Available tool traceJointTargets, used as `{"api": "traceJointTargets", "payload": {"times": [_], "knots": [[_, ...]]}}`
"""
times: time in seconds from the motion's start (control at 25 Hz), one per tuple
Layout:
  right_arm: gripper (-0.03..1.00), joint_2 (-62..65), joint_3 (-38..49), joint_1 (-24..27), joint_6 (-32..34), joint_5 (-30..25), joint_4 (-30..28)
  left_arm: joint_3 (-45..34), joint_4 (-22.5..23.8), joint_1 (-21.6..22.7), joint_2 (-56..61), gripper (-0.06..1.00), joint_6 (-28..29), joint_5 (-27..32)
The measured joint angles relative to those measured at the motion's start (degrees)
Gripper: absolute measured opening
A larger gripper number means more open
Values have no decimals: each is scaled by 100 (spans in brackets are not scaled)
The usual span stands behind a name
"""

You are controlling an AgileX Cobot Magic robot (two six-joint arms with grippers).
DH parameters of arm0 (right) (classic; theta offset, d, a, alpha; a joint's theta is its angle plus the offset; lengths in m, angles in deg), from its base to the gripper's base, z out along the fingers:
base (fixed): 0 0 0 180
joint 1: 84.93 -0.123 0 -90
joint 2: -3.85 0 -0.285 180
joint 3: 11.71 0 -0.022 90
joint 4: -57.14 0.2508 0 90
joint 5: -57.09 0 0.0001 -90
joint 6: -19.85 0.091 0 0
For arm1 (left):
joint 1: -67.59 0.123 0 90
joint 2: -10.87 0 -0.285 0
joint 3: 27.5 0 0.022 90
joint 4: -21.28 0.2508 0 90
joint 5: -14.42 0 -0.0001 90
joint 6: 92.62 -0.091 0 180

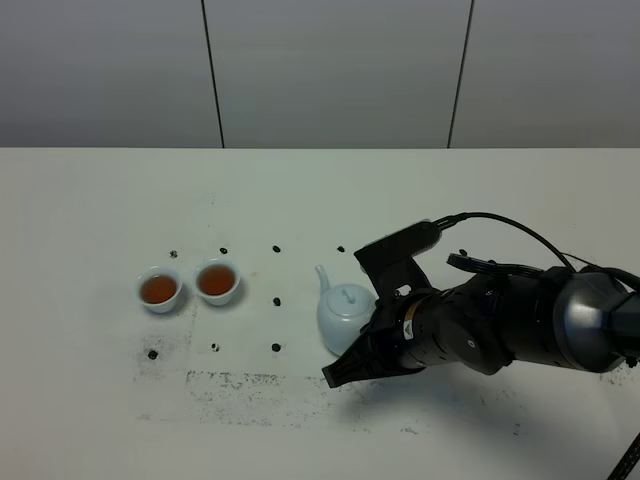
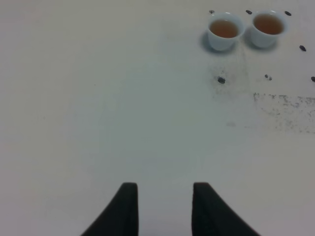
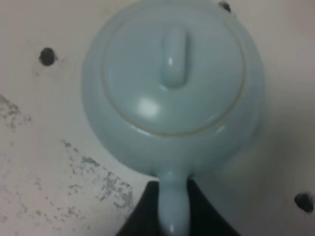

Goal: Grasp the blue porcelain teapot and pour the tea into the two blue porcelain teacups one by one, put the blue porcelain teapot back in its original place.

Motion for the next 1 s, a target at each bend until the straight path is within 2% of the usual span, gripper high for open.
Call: {"api": "traceJointTargets", "payload": {"times": [0.56, 0.76, 1.0], "knots": [[34, 0, 0, 0, -13, 33, 0, 0, 0, 0, 0, 30, 0, 0], [39, 0, 0, 0, -13, 18, -7, 0, 0, 0, 0, 30, 0, 0], [41, 0, 0, 0, -13, -39, -167, 0, 0, 0, 0, 30, 0, 0]]}}
